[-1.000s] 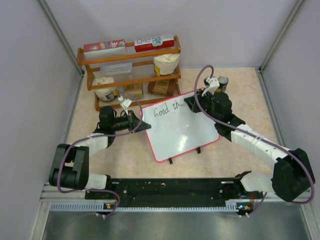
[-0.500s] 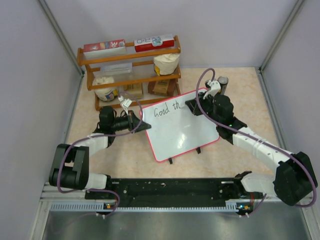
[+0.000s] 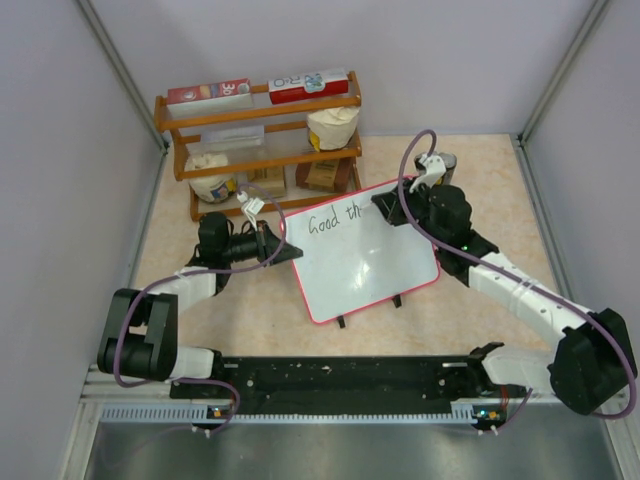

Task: Write a sentence on the whiteboard

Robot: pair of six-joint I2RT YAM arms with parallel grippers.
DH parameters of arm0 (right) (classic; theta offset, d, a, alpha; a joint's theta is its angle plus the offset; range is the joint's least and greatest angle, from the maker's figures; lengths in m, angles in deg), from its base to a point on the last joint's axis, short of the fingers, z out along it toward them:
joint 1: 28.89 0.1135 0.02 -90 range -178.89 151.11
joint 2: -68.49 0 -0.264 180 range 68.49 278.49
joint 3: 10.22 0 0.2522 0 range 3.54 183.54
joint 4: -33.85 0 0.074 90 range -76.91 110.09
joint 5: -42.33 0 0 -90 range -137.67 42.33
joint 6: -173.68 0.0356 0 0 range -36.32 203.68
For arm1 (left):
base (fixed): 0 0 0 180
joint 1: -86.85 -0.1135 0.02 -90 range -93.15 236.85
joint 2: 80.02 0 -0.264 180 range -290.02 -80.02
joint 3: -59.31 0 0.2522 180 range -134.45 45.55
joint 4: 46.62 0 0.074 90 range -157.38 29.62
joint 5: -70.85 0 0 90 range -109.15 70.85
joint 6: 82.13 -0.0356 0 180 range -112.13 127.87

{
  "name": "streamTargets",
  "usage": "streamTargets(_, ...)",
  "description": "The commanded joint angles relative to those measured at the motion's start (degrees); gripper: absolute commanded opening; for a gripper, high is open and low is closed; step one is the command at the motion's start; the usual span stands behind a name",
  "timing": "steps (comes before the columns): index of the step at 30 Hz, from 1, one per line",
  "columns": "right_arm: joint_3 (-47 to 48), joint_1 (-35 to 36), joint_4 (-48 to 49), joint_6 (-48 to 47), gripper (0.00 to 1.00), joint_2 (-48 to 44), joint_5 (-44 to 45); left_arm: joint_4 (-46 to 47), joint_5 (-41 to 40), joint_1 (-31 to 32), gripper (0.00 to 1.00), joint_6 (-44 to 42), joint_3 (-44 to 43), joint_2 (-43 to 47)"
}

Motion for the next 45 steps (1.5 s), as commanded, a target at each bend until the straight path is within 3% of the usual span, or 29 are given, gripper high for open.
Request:
streamTargets(1, 3.58, -0.91, 2.1, 0.44, 0.0, 0.06, 0.98, -5.41, -1.58, 2.54, 0.0, -13.53, 3.04, -1.02)
streamTargets(17, 3.14, -1.61, 2.54, -0.09, 0.0, 3.23, 1.51, -5.41, -1.58, 2.54, 0.0, -13.53, 3.04, -1.02)
streamTargets(35, -2.57, -1.52, 1.31, -0.88, 0.0, 0.51, 0.63, -5.5, -1.58, 2.54, 0.0, -13.61, 2.95, -1.11)
streamTargets(45, -1.26, -1.52, 2.89, 0.35, 0.0, -2.82, 0.54, -5.5, -1.58, 2.54, 0.0, -13.53, 3.04, -1.11)
